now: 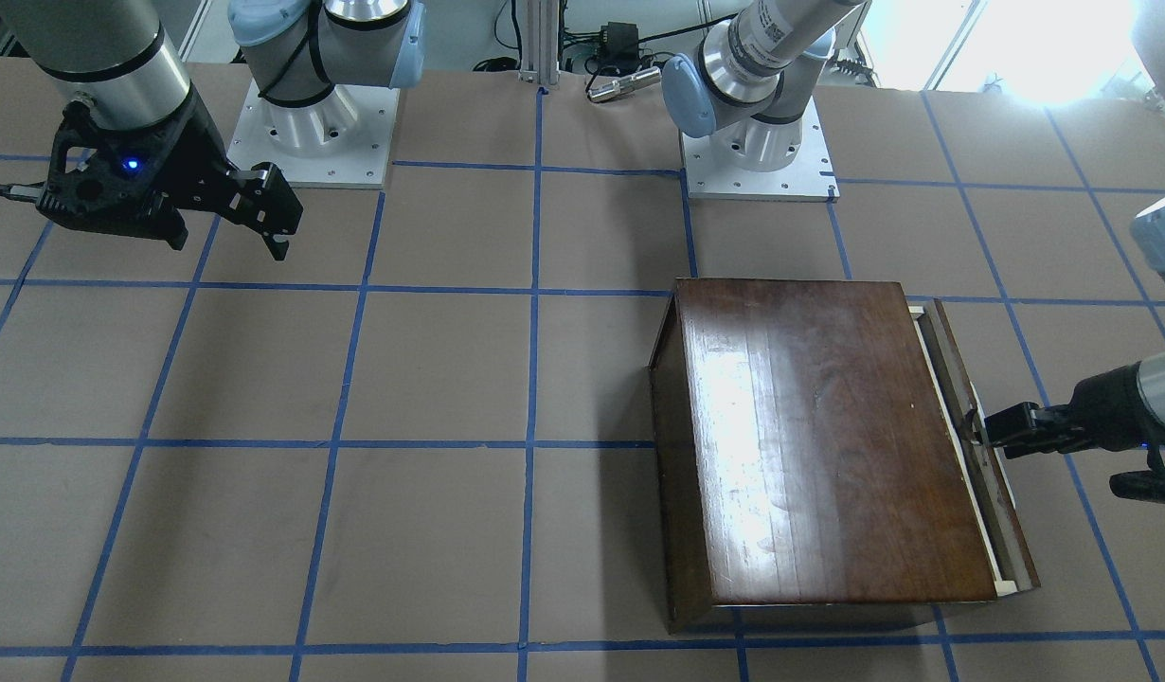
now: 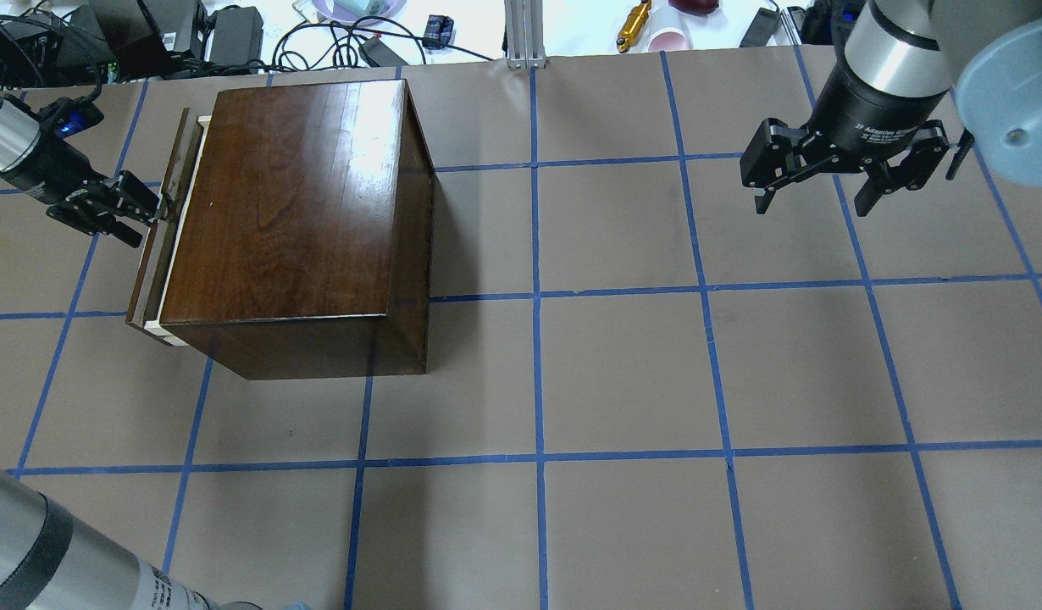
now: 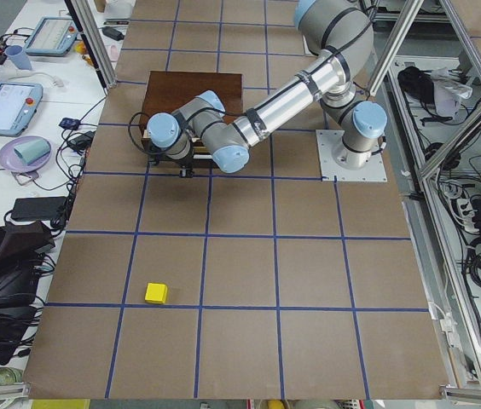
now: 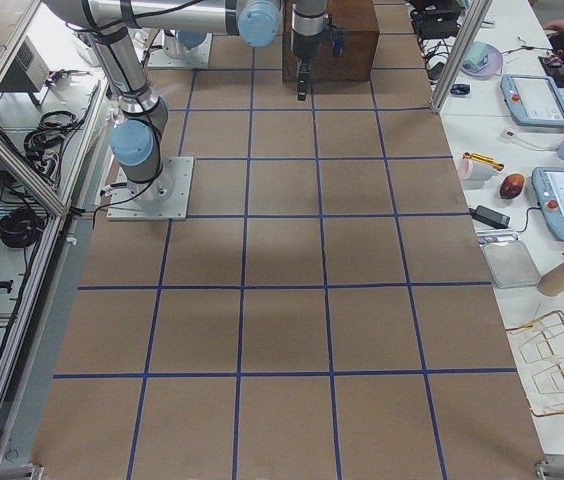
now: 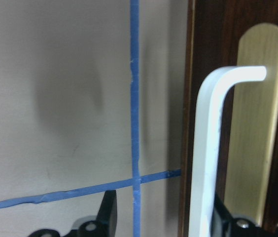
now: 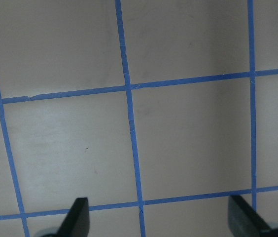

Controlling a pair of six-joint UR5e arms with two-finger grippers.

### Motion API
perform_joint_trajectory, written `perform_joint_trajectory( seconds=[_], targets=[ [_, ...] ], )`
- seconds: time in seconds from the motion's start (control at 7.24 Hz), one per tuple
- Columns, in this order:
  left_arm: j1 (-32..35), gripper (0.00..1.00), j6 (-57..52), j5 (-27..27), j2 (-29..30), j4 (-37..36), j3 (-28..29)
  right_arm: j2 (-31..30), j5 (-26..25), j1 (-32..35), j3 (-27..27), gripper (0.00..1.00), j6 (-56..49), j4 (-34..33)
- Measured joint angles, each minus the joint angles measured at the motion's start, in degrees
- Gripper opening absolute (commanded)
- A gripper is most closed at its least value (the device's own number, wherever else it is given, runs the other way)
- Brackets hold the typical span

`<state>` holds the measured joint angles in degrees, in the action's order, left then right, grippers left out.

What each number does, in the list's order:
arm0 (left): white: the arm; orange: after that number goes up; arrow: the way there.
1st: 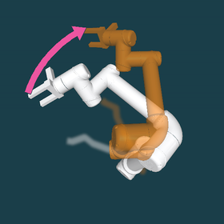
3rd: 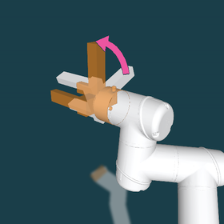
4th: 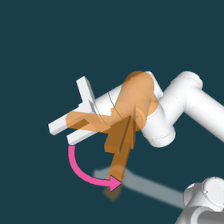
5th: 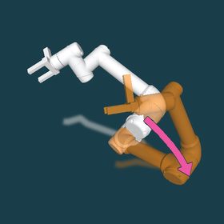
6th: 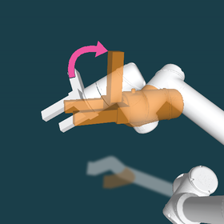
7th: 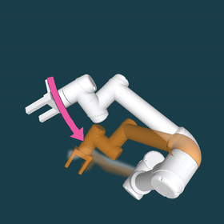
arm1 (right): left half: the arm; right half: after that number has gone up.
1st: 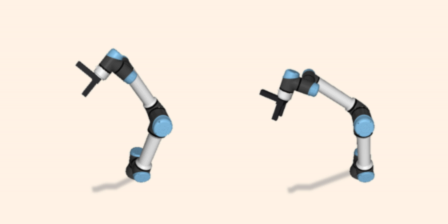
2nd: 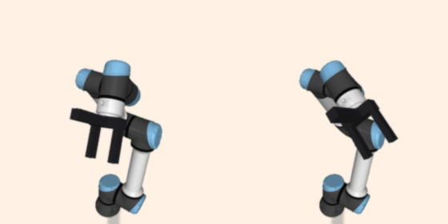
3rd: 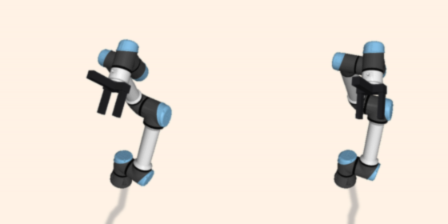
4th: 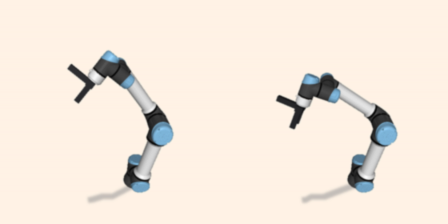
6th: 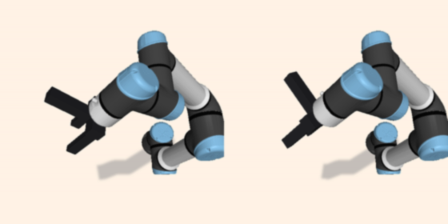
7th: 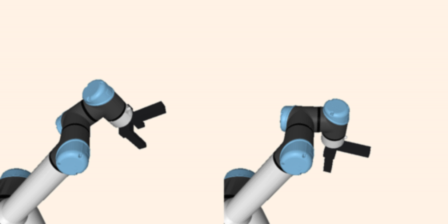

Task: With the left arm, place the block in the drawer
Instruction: 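Pull the drawer open outward with the left gripper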

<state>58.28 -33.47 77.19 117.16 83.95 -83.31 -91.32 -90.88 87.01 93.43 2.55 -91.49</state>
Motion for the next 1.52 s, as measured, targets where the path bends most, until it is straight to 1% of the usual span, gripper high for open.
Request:
perform_joint_trajectory(
  seconds=[0.28, 0.55, 1.1, 1.52],
  targets=[
    [-0.6, 0.66, 0.0, 0.9, 0.0, -0.2, 0.3, 0.0, 0.0, 0.0, 0.0, 1.0, 0.0, 0.0],
    [-0.9, 0.66, -0.8, 3.2, 0.2, -0.1, 1.5, 0.0, 0.0, 0.0, 0.0, 1.0, 0.0, 0.0],
    [-1.4, 0.66, -1.9, 6.9, 0.3, -1.0, 2.0, 0.0, 0.0, 0.0, 0.0, 1.0, 0.0, 0.0],
    [-2.4, 0.66, -2.0, 8.3, 0.2, -1.4, 2.1, 0.0, 0.0, 0.0, 0.0, 1.0, 0.0, 0.0]
  ],
)
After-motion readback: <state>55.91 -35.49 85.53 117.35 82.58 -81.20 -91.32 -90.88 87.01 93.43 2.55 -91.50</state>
